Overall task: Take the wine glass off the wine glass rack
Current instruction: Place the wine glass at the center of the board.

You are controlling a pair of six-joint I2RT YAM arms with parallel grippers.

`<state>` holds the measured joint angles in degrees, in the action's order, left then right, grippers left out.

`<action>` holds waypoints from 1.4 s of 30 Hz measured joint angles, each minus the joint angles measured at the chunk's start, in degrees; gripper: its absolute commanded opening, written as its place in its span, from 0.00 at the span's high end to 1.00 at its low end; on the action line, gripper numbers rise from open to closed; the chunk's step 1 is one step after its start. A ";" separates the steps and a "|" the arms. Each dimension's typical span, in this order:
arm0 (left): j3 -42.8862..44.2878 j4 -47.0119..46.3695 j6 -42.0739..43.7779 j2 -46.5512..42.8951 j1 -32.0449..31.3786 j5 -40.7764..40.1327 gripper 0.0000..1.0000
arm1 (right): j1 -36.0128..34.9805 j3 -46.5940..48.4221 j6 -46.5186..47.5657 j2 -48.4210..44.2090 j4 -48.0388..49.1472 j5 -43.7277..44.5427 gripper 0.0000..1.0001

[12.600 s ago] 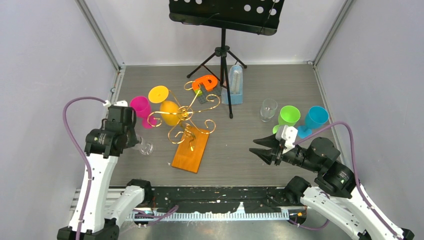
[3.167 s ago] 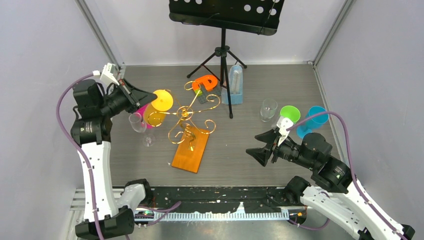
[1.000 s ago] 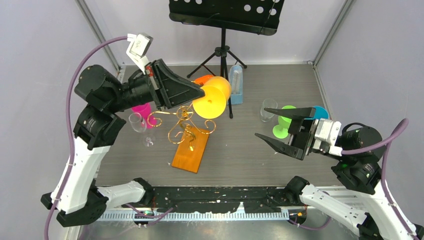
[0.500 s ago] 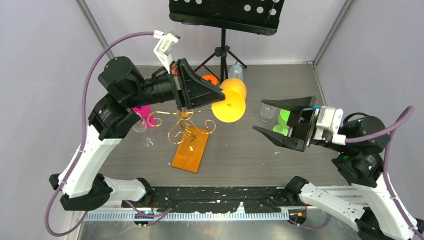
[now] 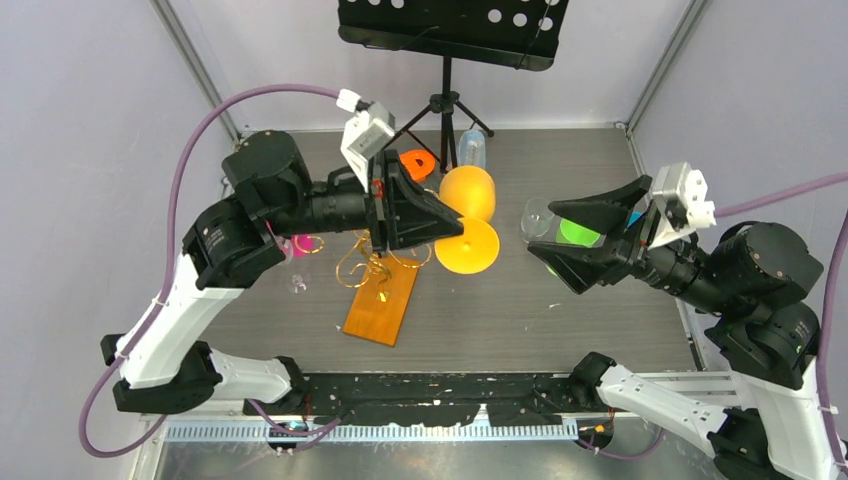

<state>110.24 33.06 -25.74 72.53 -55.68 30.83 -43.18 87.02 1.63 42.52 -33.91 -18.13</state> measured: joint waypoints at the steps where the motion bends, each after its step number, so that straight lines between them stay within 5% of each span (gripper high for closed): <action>1: 0.00 1.03 1.79 0.00 -1.25 -0.96 1.00 | 0.00 1.20 -1.53 0.68 -1.84 0.72 0.30; 13: -0.44 10.19 19.71 0.92 -15.78 -15.10 1.00 | 0.00 4.02 -16.81 3.30 -15.72 5.16 0.30; 27: -11.56 9.16 35.06 3.52 -35.74 -44.22 1.00 | 0.00 -4.04 -32.09 0.85 -16.04 0.87 0.31; 42: -13.70 3.80 46.21 12.90 -45.38 -66.03 1.00 | 0.00 -17.31 -39.15 0.13 -12.48 -5.01 0.34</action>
<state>96.53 36.86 20.47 85.43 -101.06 -35.20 -43.18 69.71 -37.52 42.65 -46.39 -23.14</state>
